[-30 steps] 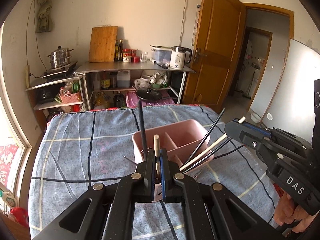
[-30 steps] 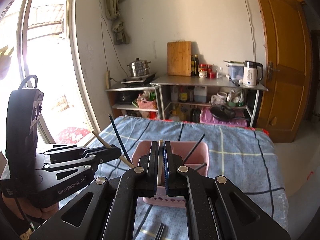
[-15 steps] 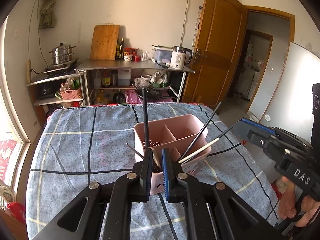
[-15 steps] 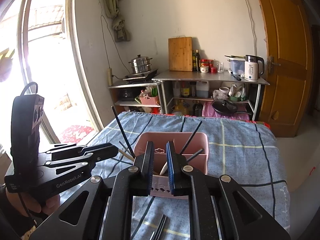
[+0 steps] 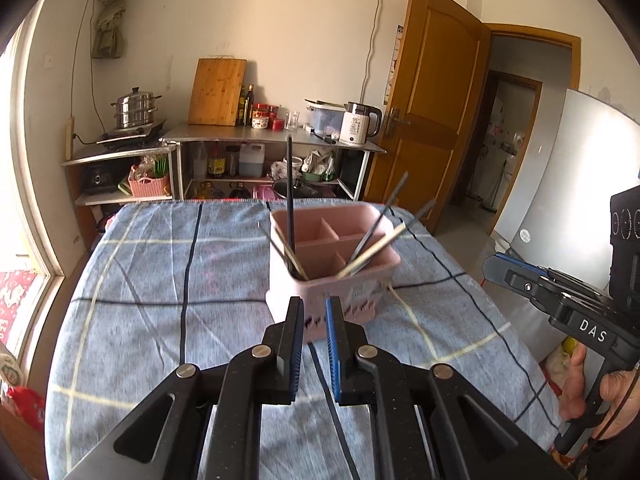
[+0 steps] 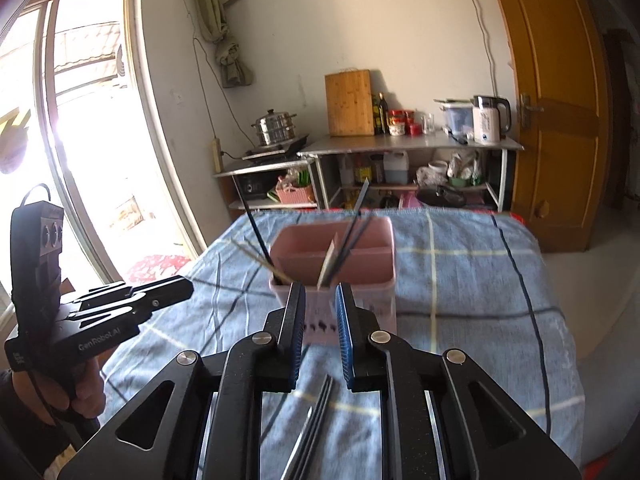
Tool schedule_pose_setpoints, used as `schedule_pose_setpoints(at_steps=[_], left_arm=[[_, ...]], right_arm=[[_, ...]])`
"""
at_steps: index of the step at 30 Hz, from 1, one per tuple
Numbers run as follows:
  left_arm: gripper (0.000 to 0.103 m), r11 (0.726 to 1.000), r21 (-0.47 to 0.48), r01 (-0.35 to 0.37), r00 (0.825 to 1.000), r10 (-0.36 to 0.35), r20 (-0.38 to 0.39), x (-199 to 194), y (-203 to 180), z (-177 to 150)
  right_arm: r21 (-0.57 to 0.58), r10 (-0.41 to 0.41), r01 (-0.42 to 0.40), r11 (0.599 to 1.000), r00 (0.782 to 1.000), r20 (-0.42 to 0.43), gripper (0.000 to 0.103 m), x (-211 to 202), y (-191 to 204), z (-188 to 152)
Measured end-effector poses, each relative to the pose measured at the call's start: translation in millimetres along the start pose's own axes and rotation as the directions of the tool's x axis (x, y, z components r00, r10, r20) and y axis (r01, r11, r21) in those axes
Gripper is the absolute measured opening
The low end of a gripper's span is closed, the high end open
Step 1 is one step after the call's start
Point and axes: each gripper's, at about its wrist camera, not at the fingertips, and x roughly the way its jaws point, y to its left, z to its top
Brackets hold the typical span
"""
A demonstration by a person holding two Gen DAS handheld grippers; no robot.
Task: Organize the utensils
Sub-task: 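Move both open tools back to the remaining chopsticks on the cloth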
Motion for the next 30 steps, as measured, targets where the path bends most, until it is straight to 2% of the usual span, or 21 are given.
schedule_pose_setpoints(at_steps=[14, 30], left_arm=[[0.010, 1.000, 0.012, 0.022, 0.998, -0.021, -0.060, -16, -22, -68], [0.010, 0.999, -0.025, 0.033, 0.991, -0.036, -0.125, -7, -21, -90]], right_arm=[[0.048, -0.036, 0.041, 0.998, 0.994, -0.104, 0.017, -21, -16, -63], [0.049, -0.006, 0.016, 0.999, 0.981, -0.195, 0.017, -2, -9, -91]])
